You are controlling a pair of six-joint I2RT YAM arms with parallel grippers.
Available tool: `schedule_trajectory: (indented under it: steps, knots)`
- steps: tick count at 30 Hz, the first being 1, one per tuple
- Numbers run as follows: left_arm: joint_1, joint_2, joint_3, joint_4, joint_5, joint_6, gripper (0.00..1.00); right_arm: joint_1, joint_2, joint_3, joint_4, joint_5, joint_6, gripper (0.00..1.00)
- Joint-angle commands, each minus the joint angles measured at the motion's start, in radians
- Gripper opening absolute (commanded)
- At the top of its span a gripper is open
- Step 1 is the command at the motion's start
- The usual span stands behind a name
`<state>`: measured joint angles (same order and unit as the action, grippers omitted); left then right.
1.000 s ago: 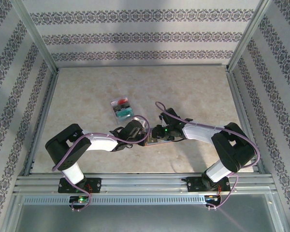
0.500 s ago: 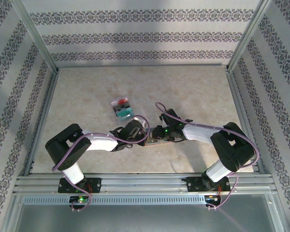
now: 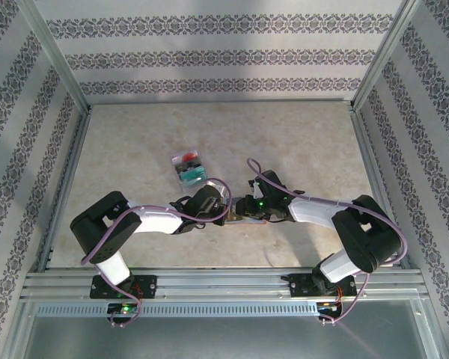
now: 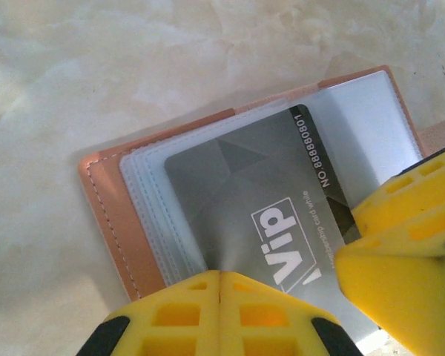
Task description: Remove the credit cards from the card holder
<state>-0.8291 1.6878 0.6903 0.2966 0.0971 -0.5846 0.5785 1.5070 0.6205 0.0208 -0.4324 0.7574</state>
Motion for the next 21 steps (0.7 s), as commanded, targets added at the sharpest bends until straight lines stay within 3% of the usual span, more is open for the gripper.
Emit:
schedule_trajectory:
  steps: [1, 21]
  knots:
    - [0.007, 0.028, 0.004, -0.057, 0.004, 0.003, 0.07, -0.015, -0.017, -0.02, 0.085, -0.074, 0.021, 0.28]
    - [0.007, 0.02, 0.003, -0.077, -0.014, 0.003, 0.08, -0.064, 0.002, -0.09, 0.216, -0.126, 0.072, 0.11]
